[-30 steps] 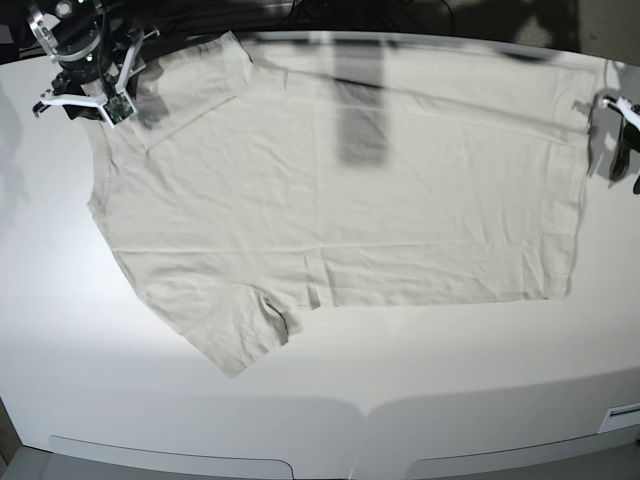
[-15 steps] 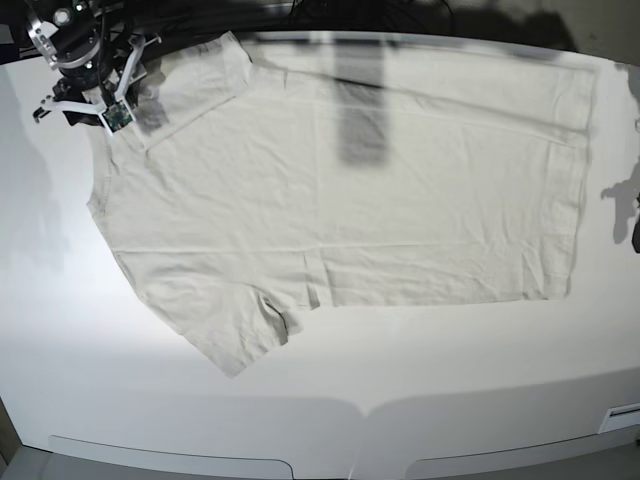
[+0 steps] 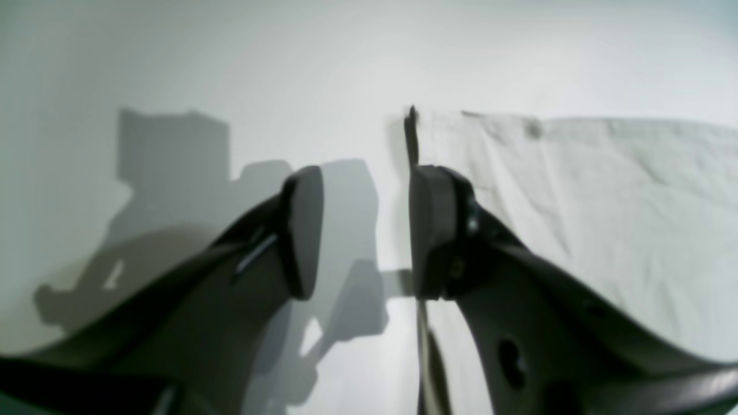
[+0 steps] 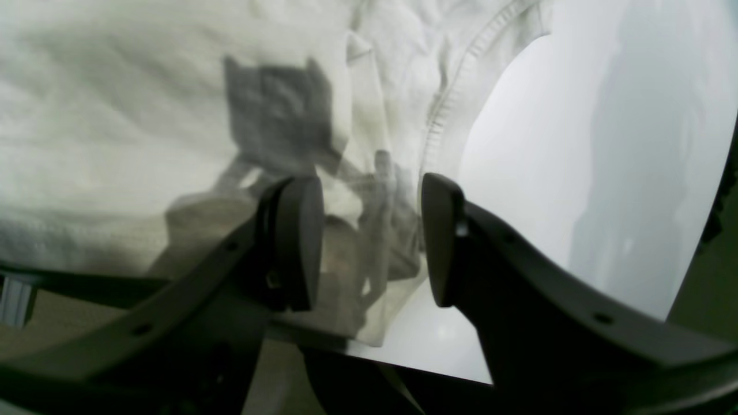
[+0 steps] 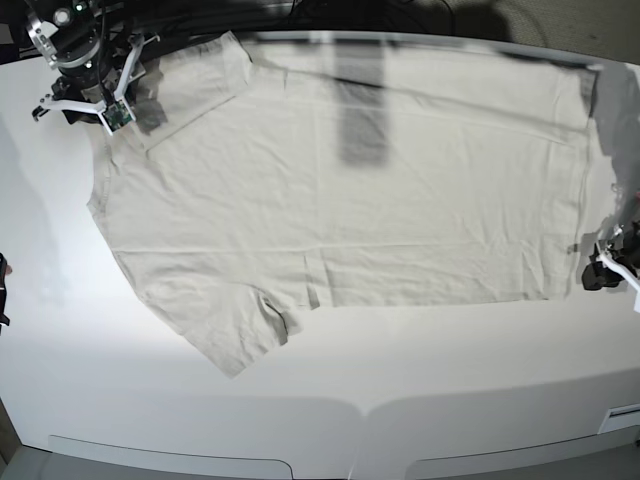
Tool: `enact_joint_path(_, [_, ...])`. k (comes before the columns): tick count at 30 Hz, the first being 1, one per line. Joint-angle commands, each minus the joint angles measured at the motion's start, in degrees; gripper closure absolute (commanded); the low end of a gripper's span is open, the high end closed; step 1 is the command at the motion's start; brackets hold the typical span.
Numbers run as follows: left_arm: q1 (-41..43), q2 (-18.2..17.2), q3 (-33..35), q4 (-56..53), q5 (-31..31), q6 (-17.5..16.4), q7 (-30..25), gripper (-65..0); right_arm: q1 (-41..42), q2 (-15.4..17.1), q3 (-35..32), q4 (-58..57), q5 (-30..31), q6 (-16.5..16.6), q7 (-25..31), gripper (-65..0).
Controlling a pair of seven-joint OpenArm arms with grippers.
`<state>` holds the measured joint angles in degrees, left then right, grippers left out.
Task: Fold the T-shirt properly
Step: 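Move the left gripper to the hem corner and grasp it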
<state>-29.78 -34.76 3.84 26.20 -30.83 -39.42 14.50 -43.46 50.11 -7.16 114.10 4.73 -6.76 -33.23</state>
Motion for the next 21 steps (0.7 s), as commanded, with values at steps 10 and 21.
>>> enact_joint_path(10, [-5.9, 6.7, 0.9, -8.6, 20.5, 4.7, -14.0, -23.0, -0.1, 0.8, 0.4, 1.0, -2.2, -1.0, -1.9, -28.4])
enact_joint_path(21, [-5.8, 7.4, 0.9, -8.6, 19.8, 5.1, -9.5, -4.6, 0.2, 0.9, 0.5, 1.0, -5.0, -2.0, -1.5, -28.4])
